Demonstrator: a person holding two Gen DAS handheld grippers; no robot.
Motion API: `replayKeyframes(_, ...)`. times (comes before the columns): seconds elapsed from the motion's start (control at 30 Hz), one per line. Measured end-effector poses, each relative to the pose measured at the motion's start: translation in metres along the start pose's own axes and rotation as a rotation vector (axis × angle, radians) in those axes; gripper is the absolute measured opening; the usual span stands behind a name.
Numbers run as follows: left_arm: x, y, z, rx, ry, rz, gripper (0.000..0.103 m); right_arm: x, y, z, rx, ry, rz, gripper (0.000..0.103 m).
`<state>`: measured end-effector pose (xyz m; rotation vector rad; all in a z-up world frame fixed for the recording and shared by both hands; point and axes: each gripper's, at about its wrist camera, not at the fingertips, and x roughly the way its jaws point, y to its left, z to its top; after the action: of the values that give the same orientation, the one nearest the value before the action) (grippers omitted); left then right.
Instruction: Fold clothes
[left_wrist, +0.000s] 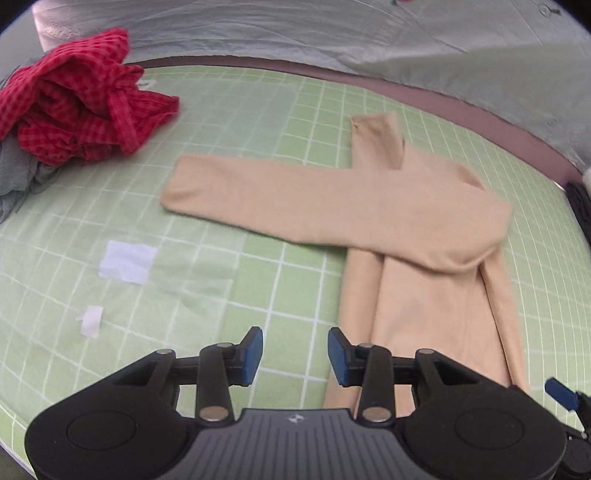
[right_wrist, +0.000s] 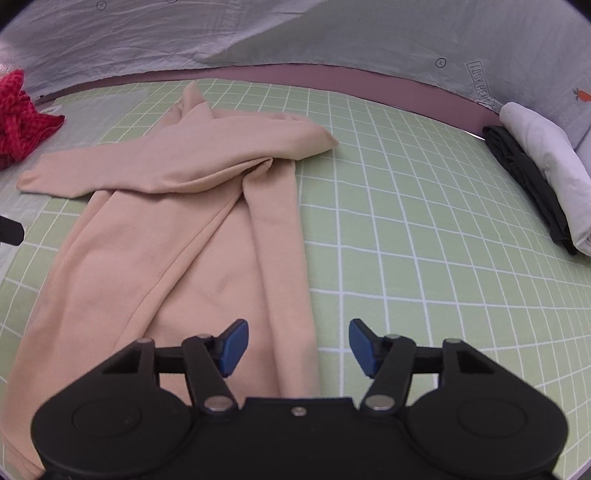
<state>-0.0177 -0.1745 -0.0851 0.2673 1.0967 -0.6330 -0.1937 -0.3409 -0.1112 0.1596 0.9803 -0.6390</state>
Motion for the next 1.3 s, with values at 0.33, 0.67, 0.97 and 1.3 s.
replayKeyframes(0.33,-0.006,-0.017,-0.029,0.098,0.036,-0.031,0.041,-0.01,0.005,-0.018,-0.061,0.006,-0.02,0.007)
replayKeyframes(0.67,-0.011,-0.011,-0.04,0.08,0.045,-0.044,0.041,-0.053,0.008,0.001,0.074,-0.08,0.236,0.005)
replayKeyframes(0.97,-0.013,0.013,-0.047,0.056,0.065,-0.027,0.041,-0.013,0.047,-0.011,0.132,0.061,0.344,0.02)
replayKeyframes(1.3,-0.013,0.016,-0.047,0.042,0.064,-0.036,0.041,-0.042,0.016,-0.019,0.282,-0.004,0.358,0.02)
